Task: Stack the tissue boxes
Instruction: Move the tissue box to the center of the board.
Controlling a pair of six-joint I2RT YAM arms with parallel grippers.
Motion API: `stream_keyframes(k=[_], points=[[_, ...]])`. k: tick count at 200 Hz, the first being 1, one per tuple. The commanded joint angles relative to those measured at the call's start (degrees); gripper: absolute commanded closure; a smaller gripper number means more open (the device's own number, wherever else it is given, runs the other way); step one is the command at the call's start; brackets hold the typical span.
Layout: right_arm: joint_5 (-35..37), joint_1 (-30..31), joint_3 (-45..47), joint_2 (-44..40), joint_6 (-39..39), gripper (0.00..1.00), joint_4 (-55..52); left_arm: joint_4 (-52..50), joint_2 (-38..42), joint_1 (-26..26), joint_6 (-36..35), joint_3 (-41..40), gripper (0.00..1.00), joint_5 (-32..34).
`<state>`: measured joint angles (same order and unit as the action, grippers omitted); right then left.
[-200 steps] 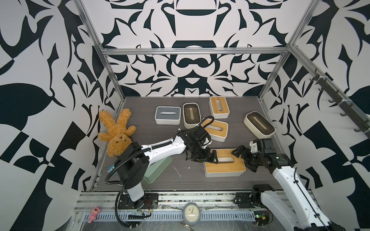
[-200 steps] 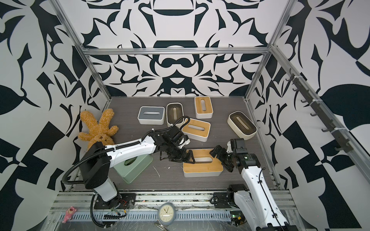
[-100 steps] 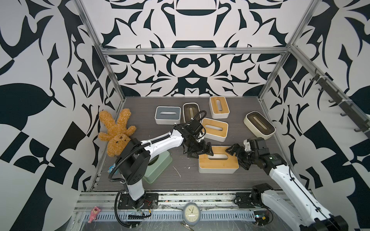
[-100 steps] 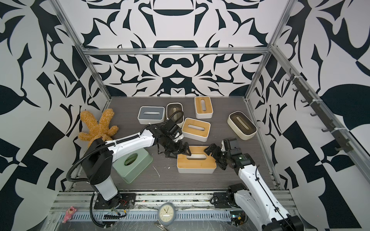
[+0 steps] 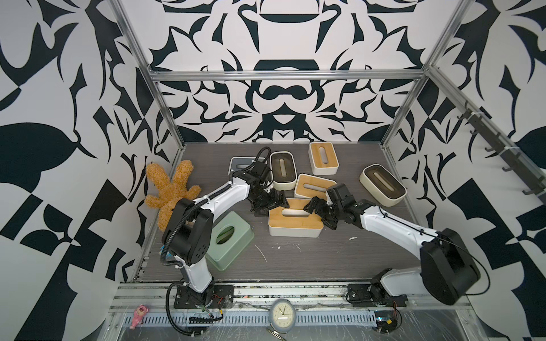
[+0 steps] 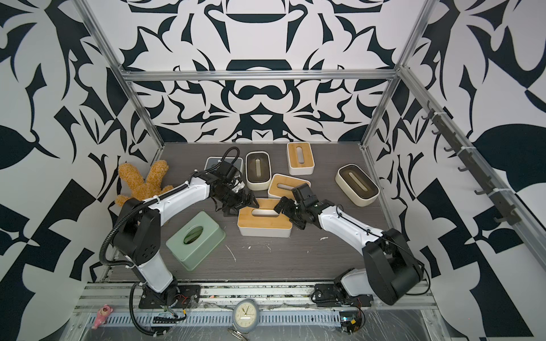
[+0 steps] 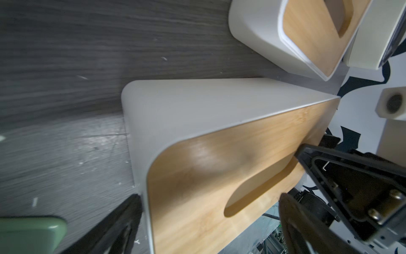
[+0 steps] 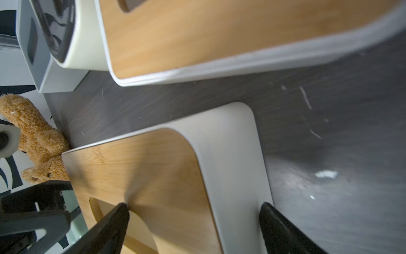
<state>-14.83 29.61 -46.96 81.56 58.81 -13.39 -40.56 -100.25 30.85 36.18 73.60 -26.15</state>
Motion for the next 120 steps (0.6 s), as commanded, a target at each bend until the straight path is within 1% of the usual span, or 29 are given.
stream_keyframes(k=[1, 33, 64, 78, 92, 120], points=[[-4.1, 1.4, -6.6, 3.3, 0.0, 0.05, 10.9, -1.5, 1.4, -1.3, -3.0, 0.2, 0.01, -2.4], [-5.4, 2.0, -11.7, 9.3, -0.4, 0.05, 12.5, -1.7, 0.8, -3.9, -3.9, 0.4, 0.01, -1.8], [-6.3, 2.1, -14.5, 13.3, -0.4, 0.06, 13.9, -1.3, -0.6, -5.9, -4.0, 1.2, 0.01, -2.1], [-6.3, 2.1, -15.3, 14.1, -0.4, 0.06, 13.8, -1.2, -1.2, -6.0, -4.7, 2.2, 0.01, -1.8], [-6.3, 2.2, -15.6, 14.3, -0.5, 0.06, 13.7, -1.1, -2.3, -5.9, -5.4, 3.3, 0.01, -3.0], [-5.2, 2.1, -15.4, 13.2, -1.6, 0.06, 12.3, -1.0, -4.3, -5.3, -6.2, 6.1, 0.01, -4.0]])
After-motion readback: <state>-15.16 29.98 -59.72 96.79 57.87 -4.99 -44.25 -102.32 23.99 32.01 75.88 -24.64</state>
